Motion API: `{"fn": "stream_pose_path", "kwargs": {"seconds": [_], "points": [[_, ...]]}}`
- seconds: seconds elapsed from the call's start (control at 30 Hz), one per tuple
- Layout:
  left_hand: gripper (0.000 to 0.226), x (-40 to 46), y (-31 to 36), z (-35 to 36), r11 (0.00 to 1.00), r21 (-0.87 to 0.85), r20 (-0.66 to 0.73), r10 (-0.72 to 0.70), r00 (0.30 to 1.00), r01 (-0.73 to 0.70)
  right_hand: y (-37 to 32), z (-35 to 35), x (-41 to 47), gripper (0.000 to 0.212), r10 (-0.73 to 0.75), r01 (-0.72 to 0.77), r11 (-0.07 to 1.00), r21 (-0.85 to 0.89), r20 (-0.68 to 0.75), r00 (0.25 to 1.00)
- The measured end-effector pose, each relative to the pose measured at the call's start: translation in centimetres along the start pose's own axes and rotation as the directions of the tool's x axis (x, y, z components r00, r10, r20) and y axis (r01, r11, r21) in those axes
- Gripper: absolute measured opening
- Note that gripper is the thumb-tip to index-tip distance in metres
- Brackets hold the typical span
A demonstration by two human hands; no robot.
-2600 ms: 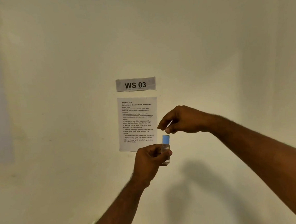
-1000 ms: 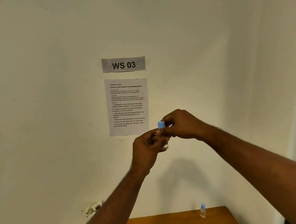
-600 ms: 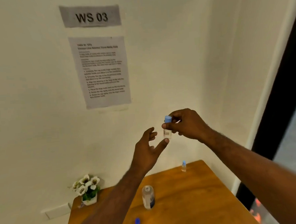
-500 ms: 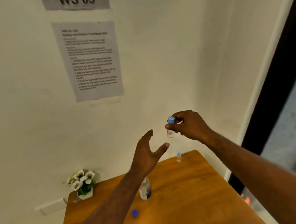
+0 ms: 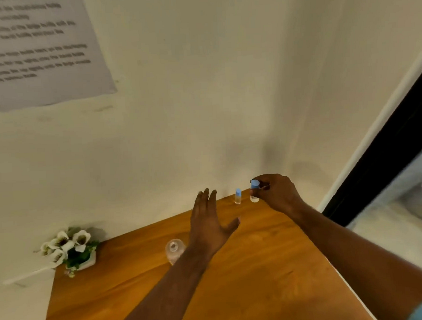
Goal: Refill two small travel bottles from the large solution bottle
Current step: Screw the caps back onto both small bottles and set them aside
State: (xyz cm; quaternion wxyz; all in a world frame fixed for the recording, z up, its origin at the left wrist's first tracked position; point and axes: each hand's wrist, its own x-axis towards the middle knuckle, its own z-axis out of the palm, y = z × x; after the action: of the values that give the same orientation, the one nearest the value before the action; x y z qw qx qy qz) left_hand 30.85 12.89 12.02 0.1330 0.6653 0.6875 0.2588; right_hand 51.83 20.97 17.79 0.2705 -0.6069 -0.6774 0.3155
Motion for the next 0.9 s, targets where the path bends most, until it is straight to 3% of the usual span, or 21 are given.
{"fn": "stream_pose_path", "kwargs": {"seconds": [0.2, 0.3, 0.4, 0.53, 0.7, 0.9], "points": [[0.111, 3.2, -0.9, 6.0, 0.992, 0.11, 0.051, -0.069, 0.996, 0.064, 6.2, 2.6, 6.4, 0.013, 0.079, -0.075, 0.996, -0.058, 0.063, 0.995], [0.113, 5.2, -2.2, 9.3, 0.982, 0.159, 0.097, -0.115, 0.989, 0.099, 9.6, 4.6, 10.1, 0.031, 0.099, -0.094, 0.993, -0.076, 0.069, 0.993], [0.114, 6.6, -3.6, 11.7, 0.97, 0.206, 0.14, -0.158, 0.977, 0.127, 11.8, 6.7, 12.8, 0.022, 0.114, -0.103, 0.99, -0.099, 0.11, 0.987], [0.114, 7.7, -5.1, 13.5, 0.957, 0.246, 0.146, -0.193, 0.97, 0.153, 13.0, 8.7, 15.0, 0.011, 0.112, -0.084, 0.986, -0.144, 0.202, 0.973], [0.116, 8.3, -6.3, 14.7, 0.946, 0.272, 0.153, -0.223, 0.963, 0.176, 14.3, 10.2, 15.9, 0.006, 0.13, -0.086, 0.976, -0.202, 0.214, 0.968], [0.117, 8.3, -6.9, 15.3, 0.944, 0.272, 0.166, -0.237, 0.957, 0.186, 15.0, 10.9, 16.1, 0.015, 0.155, -0.11, 0.973, -0.202, 0.221, 0.963]]}}
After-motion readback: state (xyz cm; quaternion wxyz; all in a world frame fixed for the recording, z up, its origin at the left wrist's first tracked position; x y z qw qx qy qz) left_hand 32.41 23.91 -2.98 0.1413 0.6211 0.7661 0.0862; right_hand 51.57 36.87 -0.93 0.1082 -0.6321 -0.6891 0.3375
